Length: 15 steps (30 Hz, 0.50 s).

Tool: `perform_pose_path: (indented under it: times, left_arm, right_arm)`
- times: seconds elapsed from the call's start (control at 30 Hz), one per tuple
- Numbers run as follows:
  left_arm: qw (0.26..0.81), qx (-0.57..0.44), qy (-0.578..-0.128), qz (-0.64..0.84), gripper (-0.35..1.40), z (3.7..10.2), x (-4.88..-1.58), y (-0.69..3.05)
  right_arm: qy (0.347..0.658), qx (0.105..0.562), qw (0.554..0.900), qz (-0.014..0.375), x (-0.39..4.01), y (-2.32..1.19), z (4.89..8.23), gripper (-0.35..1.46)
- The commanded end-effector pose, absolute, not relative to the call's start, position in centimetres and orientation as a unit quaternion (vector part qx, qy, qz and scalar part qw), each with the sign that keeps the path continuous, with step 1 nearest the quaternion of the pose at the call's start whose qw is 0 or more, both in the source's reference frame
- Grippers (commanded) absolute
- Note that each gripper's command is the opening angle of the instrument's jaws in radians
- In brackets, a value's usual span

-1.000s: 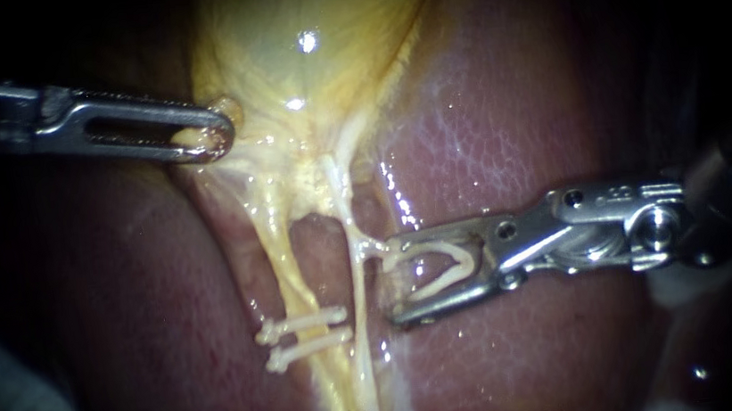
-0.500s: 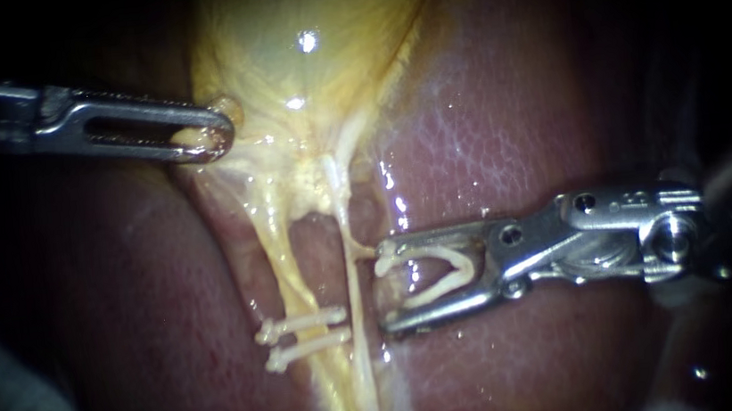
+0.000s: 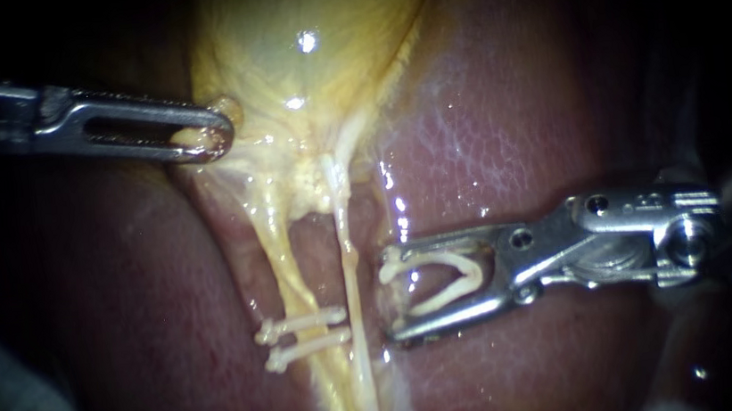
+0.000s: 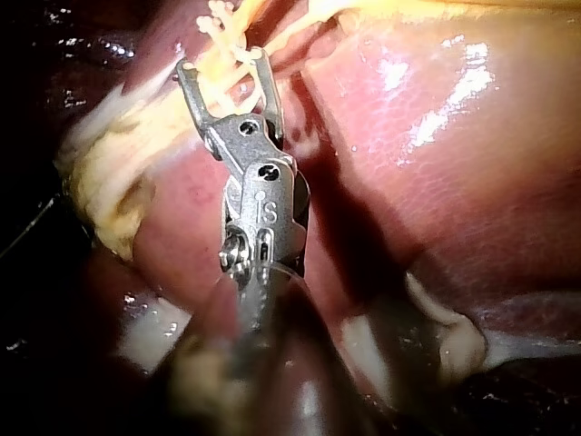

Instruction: Clipping third clip left tube

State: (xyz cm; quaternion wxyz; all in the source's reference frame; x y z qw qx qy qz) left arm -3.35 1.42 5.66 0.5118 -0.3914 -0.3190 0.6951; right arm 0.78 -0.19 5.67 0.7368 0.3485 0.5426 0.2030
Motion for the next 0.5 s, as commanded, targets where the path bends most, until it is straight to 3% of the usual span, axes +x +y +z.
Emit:
perform_pose_path:
  times: [0.03,0.5]
  left_arm:
    - [0.512,-0.391,-0.319,0.695,-0.35,5.66,-3.36,1.42]
    - [0.512,-0.391,-0.319,0.695,-0.35,5.66,-3.36,1.42]
  right_arm:
    - [0.543,0.351,0.734,0.206,0.80,-0.20,5.67,0.49]
    - [0.536,0.386,0.714,0.232,1.31,-0.37,6.08,0.49]
